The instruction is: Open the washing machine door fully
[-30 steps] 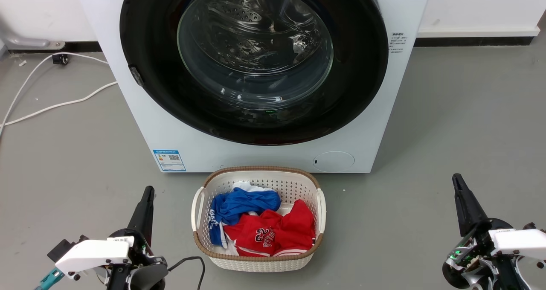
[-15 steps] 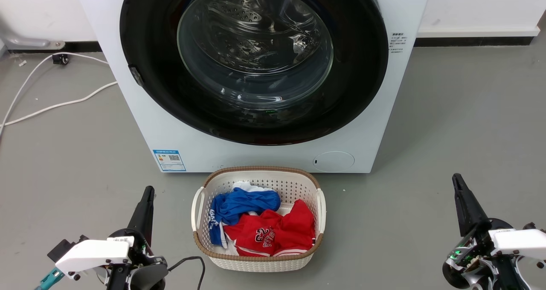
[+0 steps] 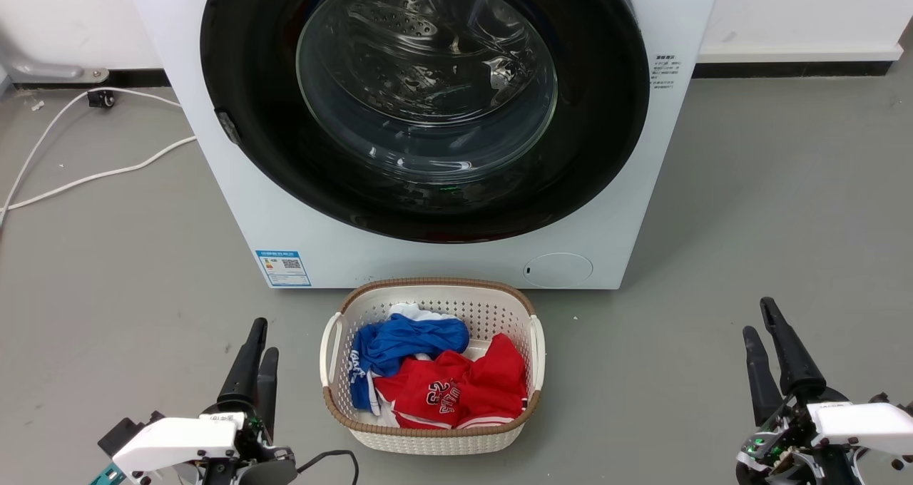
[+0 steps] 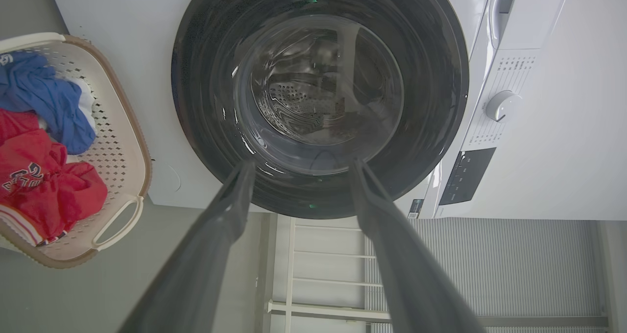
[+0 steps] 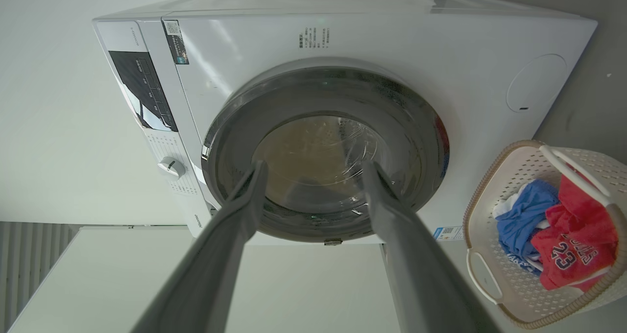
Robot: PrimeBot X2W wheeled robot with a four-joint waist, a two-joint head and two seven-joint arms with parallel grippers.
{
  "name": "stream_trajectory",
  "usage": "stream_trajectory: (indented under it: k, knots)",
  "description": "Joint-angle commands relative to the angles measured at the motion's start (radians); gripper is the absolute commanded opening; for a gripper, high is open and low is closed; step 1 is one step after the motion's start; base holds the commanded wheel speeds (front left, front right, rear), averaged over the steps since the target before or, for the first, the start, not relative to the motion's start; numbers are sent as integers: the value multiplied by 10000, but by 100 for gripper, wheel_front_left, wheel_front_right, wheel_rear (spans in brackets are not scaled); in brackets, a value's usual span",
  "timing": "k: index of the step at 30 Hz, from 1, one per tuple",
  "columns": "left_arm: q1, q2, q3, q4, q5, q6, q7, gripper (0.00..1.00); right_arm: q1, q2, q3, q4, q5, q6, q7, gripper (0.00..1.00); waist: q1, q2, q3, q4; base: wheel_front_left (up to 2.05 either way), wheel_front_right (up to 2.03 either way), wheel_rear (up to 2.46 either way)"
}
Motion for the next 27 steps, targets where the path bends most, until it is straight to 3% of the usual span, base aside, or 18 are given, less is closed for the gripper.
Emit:
stream_trajectory:
  k: [1, 14, 27]
  knots:
    - [-218, 27, -96, -249, 90, -13, -99, 100, -88, -32, 52, -282, -85, 4, -98, 100, 0, 0, 1, 2, 0, 0, 0]
    - [-206, 86, -558, -842, 1374, -18, -744, 100, 66, -371, 628, -801, -1132, 8, -759, 100, 0, 0, -11, 22, 0, 0, 0]
    - [-205, 196, -833, -1172, 4163, -22, -1244, 100, 101, -580, 651, -1147, -4547, 11, -1221, 100, 0, 0, -70, 28, 0, 0, 0]
